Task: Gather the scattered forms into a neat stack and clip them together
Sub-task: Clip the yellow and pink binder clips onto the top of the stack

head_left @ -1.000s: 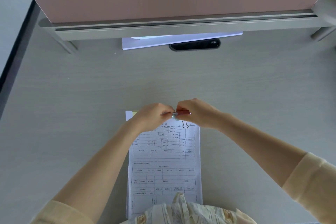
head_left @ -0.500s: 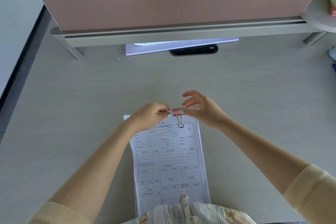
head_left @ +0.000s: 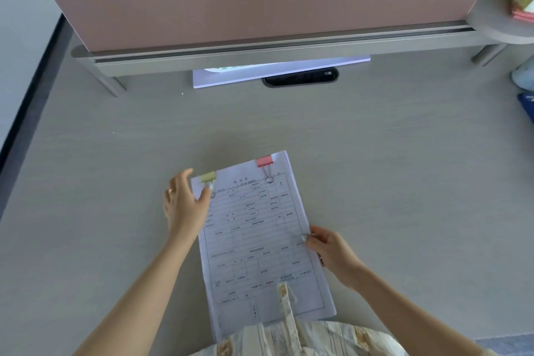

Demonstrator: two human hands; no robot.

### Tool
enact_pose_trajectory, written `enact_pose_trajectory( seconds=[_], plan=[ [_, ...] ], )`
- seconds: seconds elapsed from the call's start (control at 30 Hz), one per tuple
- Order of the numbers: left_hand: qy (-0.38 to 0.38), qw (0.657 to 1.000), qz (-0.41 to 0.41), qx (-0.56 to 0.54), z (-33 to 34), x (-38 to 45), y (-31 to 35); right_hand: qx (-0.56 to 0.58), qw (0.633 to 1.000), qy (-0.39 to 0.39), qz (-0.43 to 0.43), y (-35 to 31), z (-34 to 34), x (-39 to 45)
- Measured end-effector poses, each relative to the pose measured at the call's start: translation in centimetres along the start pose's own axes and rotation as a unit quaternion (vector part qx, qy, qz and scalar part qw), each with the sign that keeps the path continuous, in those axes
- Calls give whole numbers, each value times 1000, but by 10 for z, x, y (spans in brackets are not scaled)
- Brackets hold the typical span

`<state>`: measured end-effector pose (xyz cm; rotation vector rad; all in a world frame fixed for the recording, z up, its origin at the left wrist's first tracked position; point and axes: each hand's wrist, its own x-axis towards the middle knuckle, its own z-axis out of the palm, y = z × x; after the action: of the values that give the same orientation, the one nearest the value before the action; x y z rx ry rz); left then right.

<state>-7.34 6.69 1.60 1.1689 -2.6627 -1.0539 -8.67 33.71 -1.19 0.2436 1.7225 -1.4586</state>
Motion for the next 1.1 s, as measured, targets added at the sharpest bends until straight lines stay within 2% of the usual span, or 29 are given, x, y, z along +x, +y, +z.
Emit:
enact_pose_trajectory(
  seconds=[0.07,0.17,0.3,0.43,0.67,0.8,0.87,1.1],
  plan=[
    [-39,993,-72,-80,3,-10,-14,47,999,1,9,-3,-7,1],
    [-128,959,-170,-187,15,-30,-22,81,996,17,14,-6,-21,7],
    [-229,948,-140,-171,35,-49,-15,101,994,51,-2,-22,-43,15],
    [-239,949,-107,-177,59,-29,25,79,991,97,-41,-55,-82,30],
    [-259,944,-60,-197,113,20,113,38,960,268,-74,-114,-152,67],
    [-226,967,24,-112,140,29,141,7,944,321,-78,-124,-178,86],
    [-214,973,40,-73,150,31,148,-16,940,333,-68,-119,-185,94],
    [-237,970,6,45,158,36,149,-146,914,377,-28,-107,-183,111]
  ],
)
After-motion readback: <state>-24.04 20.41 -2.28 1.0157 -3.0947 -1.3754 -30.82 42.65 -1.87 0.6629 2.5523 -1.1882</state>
